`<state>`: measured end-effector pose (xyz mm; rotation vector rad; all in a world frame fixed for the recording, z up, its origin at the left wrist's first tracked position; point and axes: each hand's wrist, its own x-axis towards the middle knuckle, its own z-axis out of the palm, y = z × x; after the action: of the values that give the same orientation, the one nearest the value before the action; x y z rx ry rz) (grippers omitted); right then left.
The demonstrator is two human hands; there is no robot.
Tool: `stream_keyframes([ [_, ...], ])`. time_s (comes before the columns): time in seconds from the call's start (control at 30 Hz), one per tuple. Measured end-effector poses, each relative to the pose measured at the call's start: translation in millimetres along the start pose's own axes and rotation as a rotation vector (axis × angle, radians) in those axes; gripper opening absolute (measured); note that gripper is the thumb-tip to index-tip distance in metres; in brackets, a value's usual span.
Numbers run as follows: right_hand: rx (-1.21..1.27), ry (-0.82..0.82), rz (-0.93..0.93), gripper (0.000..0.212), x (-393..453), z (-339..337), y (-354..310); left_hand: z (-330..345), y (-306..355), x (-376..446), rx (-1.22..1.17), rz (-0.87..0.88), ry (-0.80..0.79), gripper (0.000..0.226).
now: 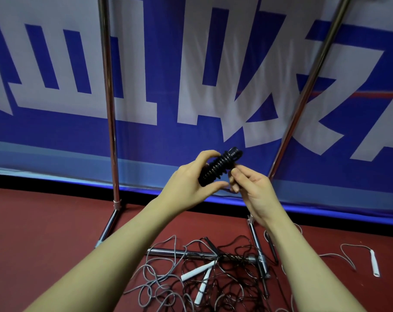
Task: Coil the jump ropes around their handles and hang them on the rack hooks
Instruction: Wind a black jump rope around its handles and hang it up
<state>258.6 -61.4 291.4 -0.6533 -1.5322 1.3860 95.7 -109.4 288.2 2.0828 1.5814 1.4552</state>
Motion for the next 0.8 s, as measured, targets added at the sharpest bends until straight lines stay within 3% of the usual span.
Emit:
stream_keyframes([
  [0.07,-0.031,0.058,-0.001,0.020,-0.2,-1.1,0.3,1.0,-0.6,1.9,0.098,0.006,0.024,0.050],
  [0.17,-0.091,0.133,-0.003,0.033,0.4,0.4,1.7,11.0,-5.5,5.5,0.464,0.091,0.192,0.052],
  [0.3,-0.042,0.184,-0.030,0.034,2.9,10.7,0.0,20.1,-8.5,9.9,0.727,0.218,0.355,0.051],
  [0.37,-0.011,0.177,-0.042,0.032,3.6,11.4,-1.3,15.2,-5.4,8.4,0.618,0.142,0.318,0.051],
  [0.47,-0.037,0.167,-0.061,0.031,3.9,4.6,-7.1,6.0,5.1,5.7,0.197,-0.081,0.133,0.042],
  [0.6,-0.059,0.206,-0.063,0.016,4.1,-0.3,-13.3,6.2,9.9,7.6,-0.151,-0.193,0.058,0.032],
  [0.7,-0.104,0.188,-0.050,0.015,3.1,0.0,-11.1,5.0,4.0,5.8,-0.115,-0.137,0.024,0.049],
  [0.8,-0.130,0.200,-0.026,0.023,0.1,-0.5,-6.3,5.5,-0.6,6.2,0.205,-0.124,0.035,0.066],
])
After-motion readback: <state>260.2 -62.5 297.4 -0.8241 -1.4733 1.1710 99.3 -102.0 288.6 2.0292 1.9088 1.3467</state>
